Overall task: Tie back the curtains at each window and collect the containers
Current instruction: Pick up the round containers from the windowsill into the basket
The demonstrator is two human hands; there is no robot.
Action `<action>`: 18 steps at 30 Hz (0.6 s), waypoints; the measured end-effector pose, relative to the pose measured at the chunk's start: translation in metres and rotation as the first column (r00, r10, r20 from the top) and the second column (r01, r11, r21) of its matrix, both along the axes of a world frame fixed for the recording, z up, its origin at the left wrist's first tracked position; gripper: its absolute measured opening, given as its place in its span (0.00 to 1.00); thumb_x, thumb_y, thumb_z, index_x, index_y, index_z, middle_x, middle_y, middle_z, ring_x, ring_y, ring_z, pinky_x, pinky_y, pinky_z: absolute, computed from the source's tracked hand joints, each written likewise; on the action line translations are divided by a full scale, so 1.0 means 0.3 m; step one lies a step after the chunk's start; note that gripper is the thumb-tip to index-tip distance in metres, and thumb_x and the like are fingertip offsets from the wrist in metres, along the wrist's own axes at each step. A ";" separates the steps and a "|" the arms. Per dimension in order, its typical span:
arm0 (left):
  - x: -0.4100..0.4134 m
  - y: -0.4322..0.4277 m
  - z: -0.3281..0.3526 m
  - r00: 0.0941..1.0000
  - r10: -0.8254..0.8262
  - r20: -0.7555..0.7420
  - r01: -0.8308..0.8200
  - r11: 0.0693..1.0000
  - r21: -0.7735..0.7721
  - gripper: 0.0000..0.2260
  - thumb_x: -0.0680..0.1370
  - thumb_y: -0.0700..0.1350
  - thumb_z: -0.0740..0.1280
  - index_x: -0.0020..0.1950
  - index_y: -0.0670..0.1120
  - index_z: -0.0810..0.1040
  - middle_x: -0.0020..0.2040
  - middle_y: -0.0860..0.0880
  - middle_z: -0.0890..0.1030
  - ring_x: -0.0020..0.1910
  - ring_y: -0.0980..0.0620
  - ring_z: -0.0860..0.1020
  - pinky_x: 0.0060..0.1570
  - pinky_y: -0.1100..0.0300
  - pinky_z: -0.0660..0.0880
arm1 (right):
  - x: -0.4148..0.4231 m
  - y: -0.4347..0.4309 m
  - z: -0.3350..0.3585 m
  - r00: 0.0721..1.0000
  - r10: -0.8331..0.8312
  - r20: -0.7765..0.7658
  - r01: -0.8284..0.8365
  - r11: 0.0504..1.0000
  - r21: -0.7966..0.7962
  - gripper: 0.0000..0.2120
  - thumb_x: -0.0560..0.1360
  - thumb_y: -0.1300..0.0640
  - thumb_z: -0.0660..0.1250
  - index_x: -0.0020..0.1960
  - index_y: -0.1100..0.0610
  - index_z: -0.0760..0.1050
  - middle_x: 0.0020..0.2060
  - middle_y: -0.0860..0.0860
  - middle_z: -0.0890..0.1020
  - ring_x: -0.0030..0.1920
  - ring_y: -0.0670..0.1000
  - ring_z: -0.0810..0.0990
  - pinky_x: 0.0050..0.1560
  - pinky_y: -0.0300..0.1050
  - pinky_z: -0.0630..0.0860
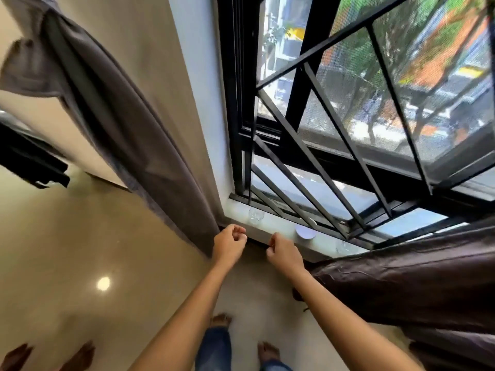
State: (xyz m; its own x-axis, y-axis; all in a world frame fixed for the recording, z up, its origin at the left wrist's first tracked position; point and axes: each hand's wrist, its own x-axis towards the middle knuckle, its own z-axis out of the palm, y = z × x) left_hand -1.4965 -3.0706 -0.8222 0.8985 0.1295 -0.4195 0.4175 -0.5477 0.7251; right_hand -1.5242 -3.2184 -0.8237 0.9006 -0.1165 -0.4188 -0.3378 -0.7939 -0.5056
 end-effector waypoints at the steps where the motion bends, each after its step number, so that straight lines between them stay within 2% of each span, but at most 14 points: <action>1: 0.020 0.008 -0.020 1.000 -0.013 -0.007 0.013 1.000 0.001 0.03 0.74 0.42 0.66 0.46 0.50 0.78 0.39 0.53 0.80 0.41 0.55 0.77 0.42 0.64 0.71 | 0.018 0.009 -0.017 1.000 -0.025 -0.018 0.025 1.000 0.003 0.06 0.73 0.60 0.61 0.50 0.56 0.71 0.48 0.55 0.79 0.49 0.58 0.78 0.45 0.47 0.73; 6: 0.138 0.052 -0.147 0.987 -0.128 -0.093 0.127 0.992 -0.011 0.04 0.75 0.41 0.66 0.49 0.47 0.77 0.43 0.50 0.80 0.42 0.54 0.77 0.43 0.64 0.70 | 0.104 0.063 -0.125 0.985 -0.160 -0.064 0.162 0.987 0.020 0.06 0.72 0.60 0.60 0.49 0.55 0.70 0.49 0.56 0.80 0.50 0.59 0.78 0.42 0.45 0.68; 10: 0.250 0.062 -0.282 0.968 -0.211 -0.134 0.210 0.977 -0.018 0.05 0.75 0.42 0.66 0.50 0.47 0.76 0.44 0.47 0.82 0.43 0.48 0.79 0.47 0.57 0.77 | 0.179 0.101 -0.234 0.962 -0.260 -0.086 0.264 0.964 0.042 0.07 0.72 0.60 0.60 0.50 0.56 0.72 0.48 0.57 0.81 0.51 0.59 0.78 0.45 0.46 0.71; 12: 0.297 0.059 -0.355 0.961 -0.230 -0.150 0.230 0.973 -0.023 0.06 0.74 0.43 0.67 0.51 0.47 0.76 0.44 0.47 0.82 0.45 0.47 0.80 0.49 0.53 0.78 | 0.217 0.110 -0.291 0.952 -0.293 -0.089 0.298 0.953 0.047 0.08 0.72 0.60 0.61 0.50 0.57 0.73 0.49 0.57 0.81 0.51 0.59 0.78 0.48 0.47 0.73; 18: 0.396 0.029 -0.618 0.944 -0.213 -0.251 0.201 0.977 -0.071 0.11 0.73 0.46 0.69 0.54 0.48 0.75 0.45 0.48 0.83 0.46 0.47 0.81 0.50 0.51 0.79 | 0.307 0.111 -0.481 0.917 -0.384 -0.105 0.391 0.919 0.047 0.07 0.73 0.59 0.61 0.49 0.59 0.74 0.48 0.58 0.81 0.49 0.60 0.79 0.48 0.49 0.75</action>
State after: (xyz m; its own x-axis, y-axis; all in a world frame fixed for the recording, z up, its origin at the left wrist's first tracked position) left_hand -1.3779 -3.0619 -1.0076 0.7656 -0.0714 -0.6393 0.4725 -0.6120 0.6342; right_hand -1.4321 -3.1850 -0.9681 0.7476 -0.4178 -0.5164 -0.6597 -0.5573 -0.5042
